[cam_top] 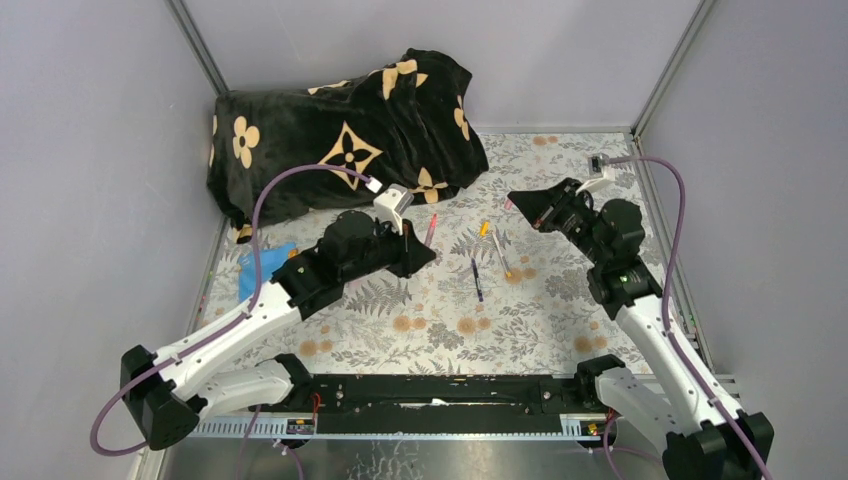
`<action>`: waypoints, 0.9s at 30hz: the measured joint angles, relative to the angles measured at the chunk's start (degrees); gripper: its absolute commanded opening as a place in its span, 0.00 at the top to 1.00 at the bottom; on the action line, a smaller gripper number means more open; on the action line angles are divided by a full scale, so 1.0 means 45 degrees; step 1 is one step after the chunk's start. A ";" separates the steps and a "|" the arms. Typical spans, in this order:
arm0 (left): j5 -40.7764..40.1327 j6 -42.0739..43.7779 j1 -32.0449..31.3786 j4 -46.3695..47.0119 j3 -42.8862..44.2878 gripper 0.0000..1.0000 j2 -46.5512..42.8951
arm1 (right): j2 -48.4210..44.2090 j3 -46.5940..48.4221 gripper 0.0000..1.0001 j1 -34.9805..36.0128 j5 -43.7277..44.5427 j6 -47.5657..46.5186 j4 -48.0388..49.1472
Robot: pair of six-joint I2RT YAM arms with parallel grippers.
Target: Insert the pens into the pen caps
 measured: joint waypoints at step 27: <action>0.2730 -0.0063 -0.1098 0.2395 0.0330 1.00 0.0155 | -0.0583 -0.0665 1.00 0.2142 -0.3011 0.2317 0.7878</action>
